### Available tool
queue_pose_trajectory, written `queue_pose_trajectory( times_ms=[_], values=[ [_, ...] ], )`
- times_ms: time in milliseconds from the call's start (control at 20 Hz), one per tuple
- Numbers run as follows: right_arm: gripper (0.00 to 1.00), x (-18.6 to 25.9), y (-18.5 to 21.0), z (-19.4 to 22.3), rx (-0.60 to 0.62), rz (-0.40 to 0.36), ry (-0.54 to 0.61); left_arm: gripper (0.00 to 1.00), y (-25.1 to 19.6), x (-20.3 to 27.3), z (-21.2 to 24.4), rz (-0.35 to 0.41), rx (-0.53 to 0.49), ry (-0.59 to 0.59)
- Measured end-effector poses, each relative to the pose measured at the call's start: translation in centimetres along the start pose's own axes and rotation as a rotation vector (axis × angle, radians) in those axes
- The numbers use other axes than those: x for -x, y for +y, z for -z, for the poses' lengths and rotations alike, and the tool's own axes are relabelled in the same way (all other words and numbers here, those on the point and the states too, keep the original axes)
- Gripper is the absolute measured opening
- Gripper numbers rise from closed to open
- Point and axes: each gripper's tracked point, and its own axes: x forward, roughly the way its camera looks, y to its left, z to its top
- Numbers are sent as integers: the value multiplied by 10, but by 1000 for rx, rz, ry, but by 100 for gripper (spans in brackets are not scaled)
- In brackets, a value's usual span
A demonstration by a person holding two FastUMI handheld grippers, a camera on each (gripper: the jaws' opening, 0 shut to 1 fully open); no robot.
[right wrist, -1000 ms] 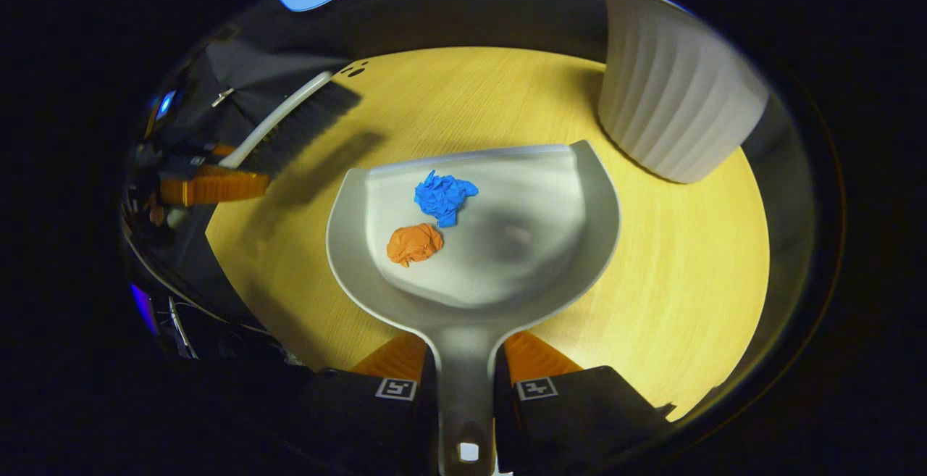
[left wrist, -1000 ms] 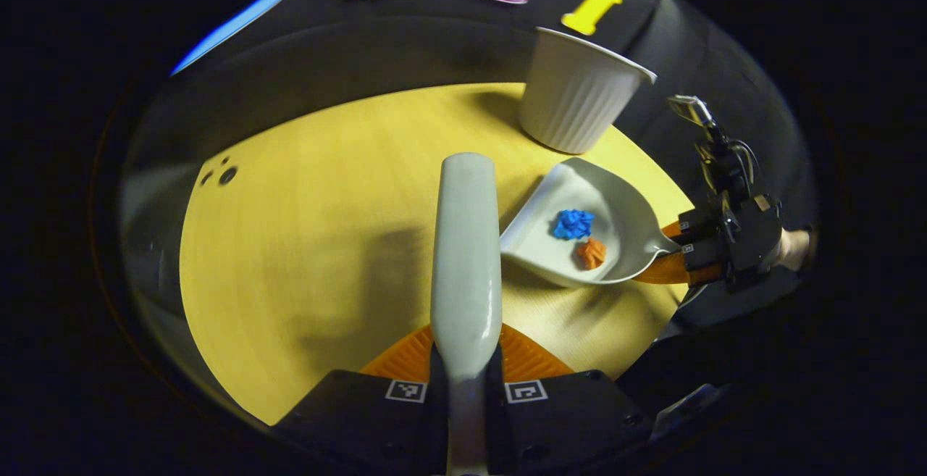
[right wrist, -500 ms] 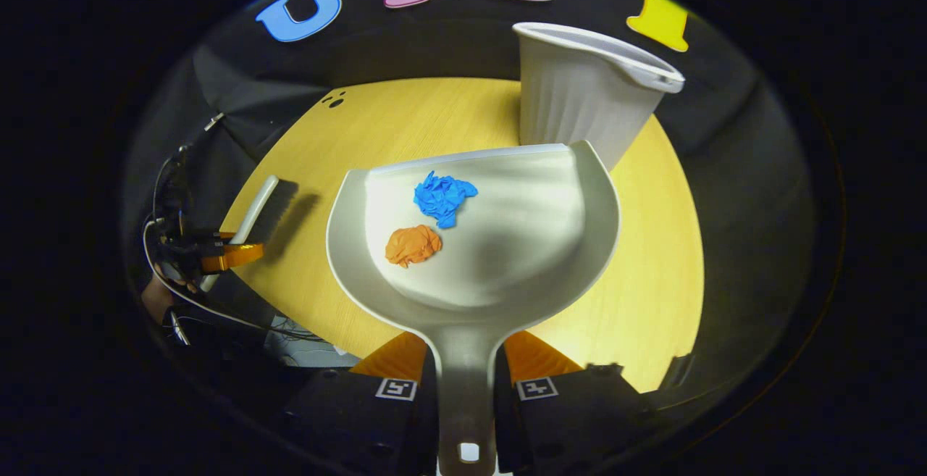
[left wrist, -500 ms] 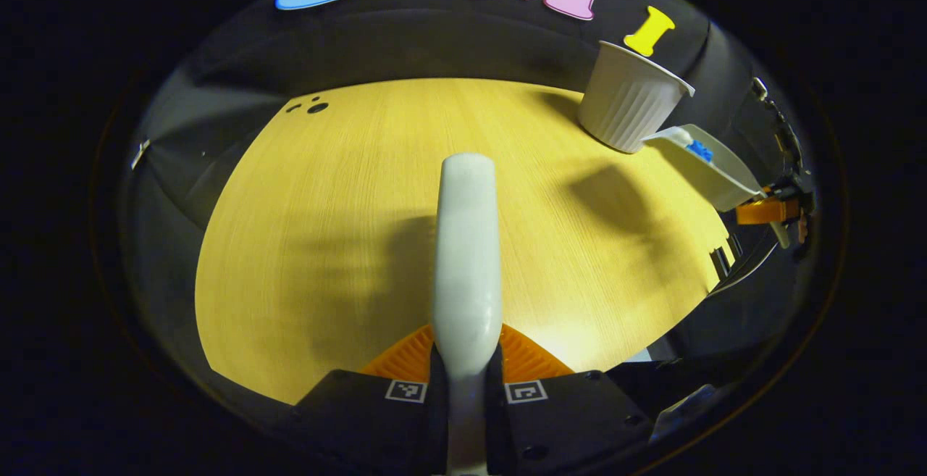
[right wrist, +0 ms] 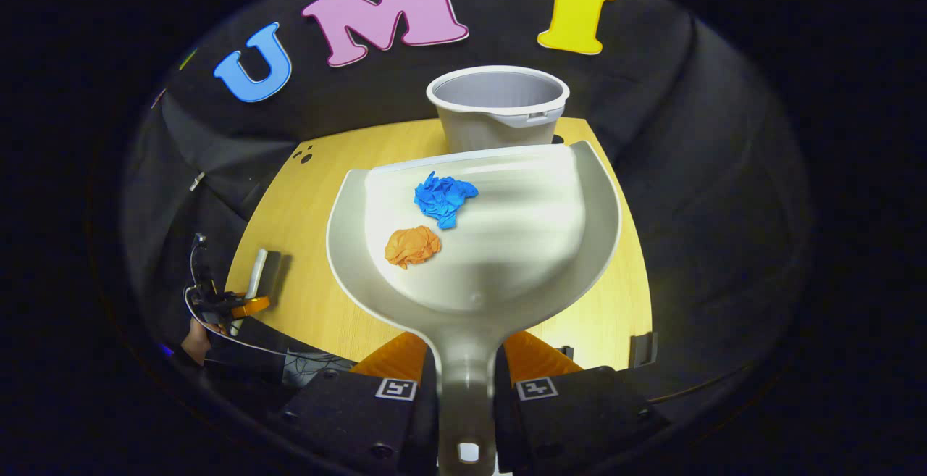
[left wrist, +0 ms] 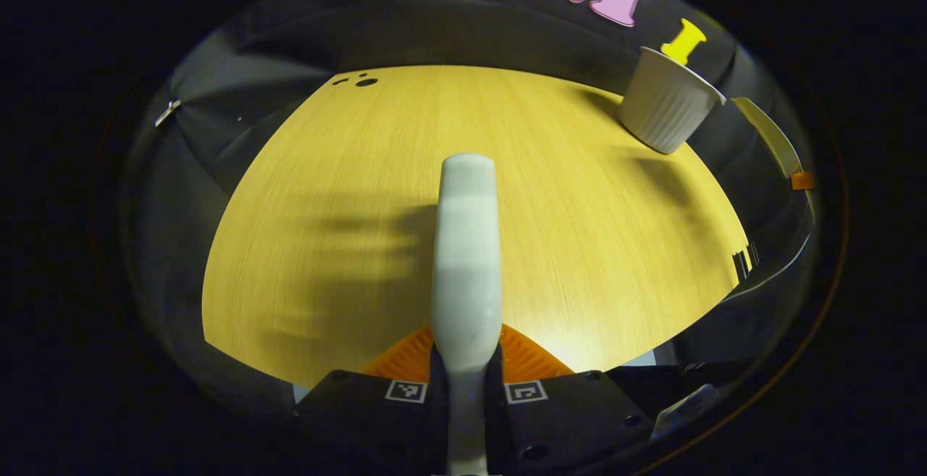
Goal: Pick up the small broom and dustpan from the desktop, sweep the trash into the dustpan with the broom, and then empty the trash into the garbage bin.
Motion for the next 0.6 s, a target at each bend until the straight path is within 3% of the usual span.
queue_pose_trajectory(
  times_ms=[250, 350, 600],
  values=[
    [35, -5, -4, -35, -92, 20, -97, 25, 12, 0, 6, -13, 51, 20],
    [31, -10, -14, -50, -104, 52, -130, 25, 19, 2, 4, -15, 52, 19],
    [35, -19, -41, -101, -111, 121, -186, 25, 23, -1, -13, -22, 42, 16]
  ],
)
